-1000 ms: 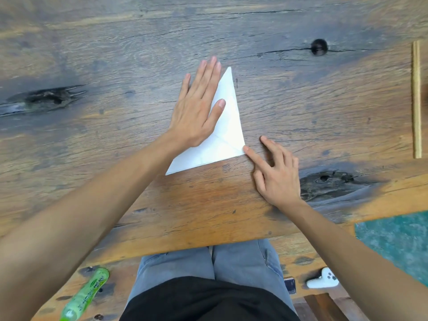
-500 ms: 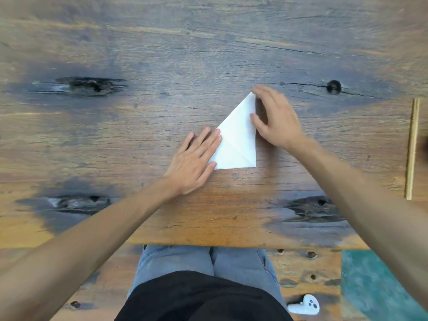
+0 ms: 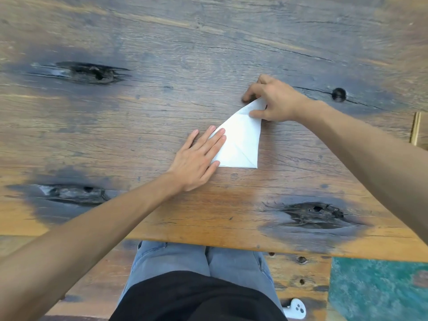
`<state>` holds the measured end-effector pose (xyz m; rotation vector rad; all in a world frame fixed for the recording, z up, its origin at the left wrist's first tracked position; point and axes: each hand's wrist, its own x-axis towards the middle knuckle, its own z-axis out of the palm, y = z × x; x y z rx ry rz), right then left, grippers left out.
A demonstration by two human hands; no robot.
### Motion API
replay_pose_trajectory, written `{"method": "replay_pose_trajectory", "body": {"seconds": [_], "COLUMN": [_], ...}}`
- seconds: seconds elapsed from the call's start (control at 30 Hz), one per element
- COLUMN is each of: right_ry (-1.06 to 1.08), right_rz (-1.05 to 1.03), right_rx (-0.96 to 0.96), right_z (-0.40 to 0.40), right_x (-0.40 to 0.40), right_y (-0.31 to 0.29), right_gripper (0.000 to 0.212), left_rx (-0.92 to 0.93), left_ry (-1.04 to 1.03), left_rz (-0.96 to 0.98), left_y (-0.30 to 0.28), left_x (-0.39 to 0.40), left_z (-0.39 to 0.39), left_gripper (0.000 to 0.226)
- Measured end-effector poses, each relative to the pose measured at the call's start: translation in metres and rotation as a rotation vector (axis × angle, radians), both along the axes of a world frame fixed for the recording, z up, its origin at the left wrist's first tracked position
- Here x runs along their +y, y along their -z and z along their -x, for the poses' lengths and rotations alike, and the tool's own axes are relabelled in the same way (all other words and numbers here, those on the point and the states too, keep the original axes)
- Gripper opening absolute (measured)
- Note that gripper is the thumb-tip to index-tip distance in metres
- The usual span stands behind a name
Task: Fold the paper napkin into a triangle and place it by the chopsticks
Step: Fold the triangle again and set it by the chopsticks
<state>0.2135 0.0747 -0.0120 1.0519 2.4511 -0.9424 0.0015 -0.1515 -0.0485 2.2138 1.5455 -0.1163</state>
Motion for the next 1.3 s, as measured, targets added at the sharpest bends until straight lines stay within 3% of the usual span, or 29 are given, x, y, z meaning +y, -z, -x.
{"method": "replay_pose_trajectory", "body": {"seconds": [0.27,0.43,0.63,0.93,1.3], "right_ry": [0.19,0.371,0.606,0.469,0.389], "right_rz": [0.032,-0.042,-0.133,-0.189,-0.162], "right_rx": [0.013,0.145,0.331,0.389,0.277], "right_z": [-0.007,-0.01,-0.007,0.017,0.043], "right_x": [0.01,0.005,-0.033,-0.121,-0.16], "right_y": [-0.017,-0.037,-0.048,-0.028,-0.001], "right_gripper": [0.04,0.035,0.05,0.029,0.028], "left_rx": [-0.007,-0.025,-0.066,-0.171,-0.269], "left_ry": [0.003,-0.011,-0.042,-0.206,-0.248], "left_rz": [-0.019,-0.035,-0.075,-0.094,-0.211], "left_y": [-0.001,0.001,0.002,0.002,0.009], "left_x": [0.019,0.042,0.058,0.027,0.018], "left_z": [-0.012,-0.026,-0.029,0.024,0.033], "left_gripper": [0.066,0.066,0.068,0.081,0.055]}}
